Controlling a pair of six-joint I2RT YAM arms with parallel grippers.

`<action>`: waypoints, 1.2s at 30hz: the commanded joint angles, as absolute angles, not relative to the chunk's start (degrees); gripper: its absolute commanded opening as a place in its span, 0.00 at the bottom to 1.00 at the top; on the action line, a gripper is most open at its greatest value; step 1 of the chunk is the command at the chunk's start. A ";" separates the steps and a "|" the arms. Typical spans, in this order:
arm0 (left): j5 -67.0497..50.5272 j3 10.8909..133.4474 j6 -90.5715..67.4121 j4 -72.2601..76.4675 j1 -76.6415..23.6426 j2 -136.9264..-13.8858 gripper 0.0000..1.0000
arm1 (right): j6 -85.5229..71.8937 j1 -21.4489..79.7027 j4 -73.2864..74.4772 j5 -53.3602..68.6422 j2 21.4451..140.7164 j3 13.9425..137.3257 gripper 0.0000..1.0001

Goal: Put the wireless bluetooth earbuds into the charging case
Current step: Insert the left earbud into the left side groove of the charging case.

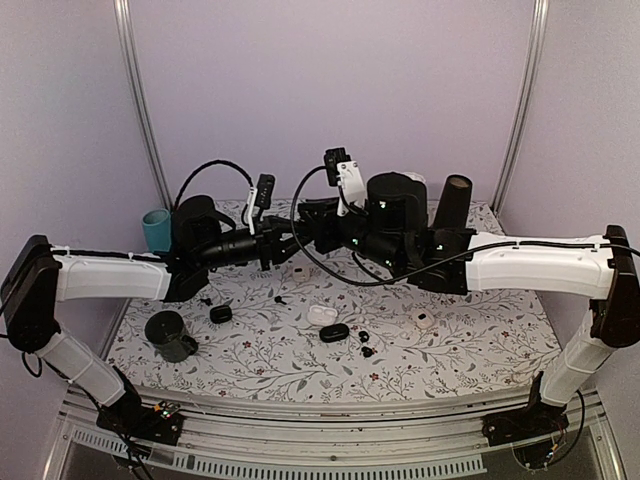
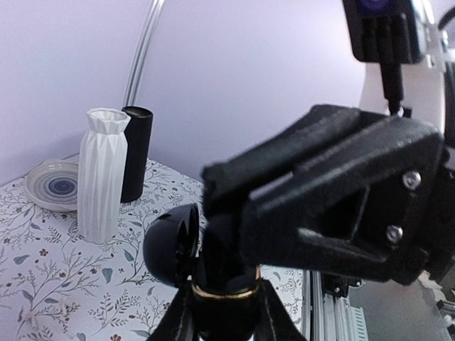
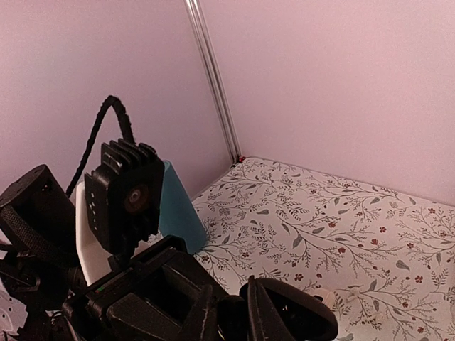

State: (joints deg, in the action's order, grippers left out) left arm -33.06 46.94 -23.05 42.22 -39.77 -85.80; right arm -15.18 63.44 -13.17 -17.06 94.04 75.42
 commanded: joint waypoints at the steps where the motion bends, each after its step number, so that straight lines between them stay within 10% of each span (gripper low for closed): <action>1: -29.07 50.05 -22.14 45.21 -39.73 -85.88 0.00 | -14.79 65.85 -9.71 -11.69 95.10 75.42 0.15; 36: -28.25 49.90 -18.54 42.92 -39.68 -85.37 0.00 | -15.11 65.88 -4.36 -15.12 93.34 78.39 0.28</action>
